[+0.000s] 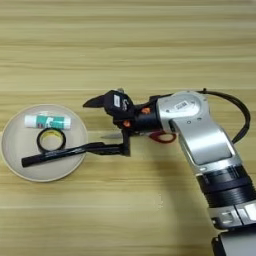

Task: Move the objects on the table

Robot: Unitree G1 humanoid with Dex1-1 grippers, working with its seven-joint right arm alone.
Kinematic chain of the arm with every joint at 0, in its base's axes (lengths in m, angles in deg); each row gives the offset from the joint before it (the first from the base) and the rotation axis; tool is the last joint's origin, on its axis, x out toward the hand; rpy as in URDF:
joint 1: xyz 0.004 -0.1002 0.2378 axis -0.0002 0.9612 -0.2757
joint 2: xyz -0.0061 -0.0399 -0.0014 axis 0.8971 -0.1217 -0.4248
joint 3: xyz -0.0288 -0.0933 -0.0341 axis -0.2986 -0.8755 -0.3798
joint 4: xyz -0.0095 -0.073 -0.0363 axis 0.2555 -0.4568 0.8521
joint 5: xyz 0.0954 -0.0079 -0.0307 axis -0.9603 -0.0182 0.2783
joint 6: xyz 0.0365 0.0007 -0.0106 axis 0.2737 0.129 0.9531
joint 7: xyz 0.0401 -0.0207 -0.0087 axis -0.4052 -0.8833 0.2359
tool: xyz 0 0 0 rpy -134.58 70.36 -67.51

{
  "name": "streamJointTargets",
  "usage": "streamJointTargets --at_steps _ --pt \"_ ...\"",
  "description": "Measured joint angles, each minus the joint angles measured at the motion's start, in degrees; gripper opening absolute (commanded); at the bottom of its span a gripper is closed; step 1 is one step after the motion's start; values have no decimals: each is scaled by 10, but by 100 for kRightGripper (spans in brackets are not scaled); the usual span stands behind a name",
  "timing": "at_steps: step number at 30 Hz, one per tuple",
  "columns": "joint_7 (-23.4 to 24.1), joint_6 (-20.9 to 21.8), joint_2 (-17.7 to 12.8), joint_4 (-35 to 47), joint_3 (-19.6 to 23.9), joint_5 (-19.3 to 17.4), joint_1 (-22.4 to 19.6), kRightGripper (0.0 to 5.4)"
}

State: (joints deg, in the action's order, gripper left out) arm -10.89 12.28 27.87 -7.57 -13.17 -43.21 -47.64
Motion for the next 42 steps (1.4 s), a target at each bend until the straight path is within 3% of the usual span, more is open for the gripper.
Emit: streamJointTargets --at_steps 7,11,13,14,15,17,18,22,30,36,42 --pt "39 0 4 34 -9 17 15 538" --pt "40 -59 4 47 -27 18 13 538" --pt "49 -126 3 56 -45 20 2 538" --pt "49 -129 3 56 -46 20 1 538" --pt "51 -177 3 66 -57 22 -7 538" --pt "52 -201 5 74 -67 22 -14 538" --pt "62 -240 10 78 -75 20 -24 538" --pt "67 -273 18 79 -112 29 -40 538" --pt "77 -298 20 73 -181 68 -63 538" --pt "81 -297 28 39 -200 82 -78 443" --pt "86 -294 43 -1 -207 90 -94 383"
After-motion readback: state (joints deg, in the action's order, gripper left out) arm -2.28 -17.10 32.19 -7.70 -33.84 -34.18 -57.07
